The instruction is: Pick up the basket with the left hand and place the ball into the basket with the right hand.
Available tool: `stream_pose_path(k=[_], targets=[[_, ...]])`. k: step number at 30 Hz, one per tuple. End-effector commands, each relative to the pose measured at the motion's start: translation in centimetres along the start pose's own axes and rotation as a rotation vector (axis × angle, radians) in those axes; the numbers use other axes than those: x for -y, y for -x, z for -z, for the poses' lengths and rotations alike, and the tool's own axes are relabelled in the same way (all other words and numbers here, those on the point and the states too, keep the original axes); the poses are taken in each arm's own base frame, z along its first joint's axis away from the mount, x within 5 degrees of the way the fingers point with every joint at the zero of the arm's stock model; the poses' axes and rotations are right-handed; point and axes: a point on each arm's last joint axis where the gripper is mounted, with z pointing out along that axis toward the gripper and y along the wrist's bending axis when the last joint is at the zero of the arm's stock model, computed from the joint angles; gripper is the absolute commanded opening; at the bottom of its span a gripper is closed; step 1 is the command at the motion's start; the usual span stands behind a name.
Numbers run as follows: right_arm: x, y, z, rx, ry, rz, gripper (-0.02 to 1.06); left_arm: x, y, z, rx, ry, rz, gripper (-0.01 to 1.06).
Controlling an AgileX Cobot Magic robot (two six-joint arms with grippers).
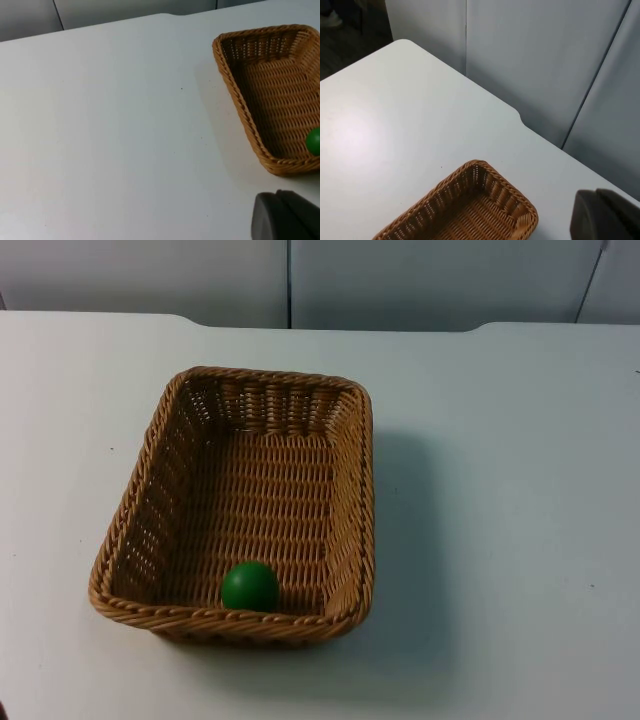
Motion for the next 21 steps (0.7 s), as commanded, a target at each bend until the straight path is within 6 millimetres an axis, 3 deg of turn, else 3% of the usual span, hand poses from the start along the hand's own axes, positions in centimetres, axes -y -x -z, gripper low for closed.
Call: stream_pose_path(k=[1,9,12,13,15,16,17,21], targets=[[0.0,0.2,0.5,0.018,-0.005,0.012,0.0,0.0,0.1,0.0,0.017,0.002,0.006,0.0],[0.3,0.1,1.9,0.041,-0.04,-0.021,0.0,0.0,0.1,0.0,0.017,0.002,0.006,0.0],[1.5,-0.8,5.0,0.069,-0.185,-0.018,0.0,0.0,0.1,0.0,0.017,0.002,0.004,0.0],[1.5,-0.8,5.0,0.069,-0.185,-0.018,0.0,0.0,0.1,0.0,0.017,0.002,0.004,0.0],[2.4,-2.6,7.1,0.06,-0.31,-0.046,0.0,0.0,0.1,0.0,0.017,0.002,0.004,0.0],[2.9,-4.6,9.1,0.062,-0.355,-0.102,0.0,0.0,0.1,0.0,0.017,0.002,0.004,0.0],[2.9,-4.6,9.1,0.062,-0.355,-0.102,0.0,0.0,0.1,0.0,0.017,0.002,0.004,0.0],[2.4,-12.0,11.8,-0.021,-0.368,-0.232,0.0,0.0,0.1,0.0,0.017,0.002,0.004,0.0]])
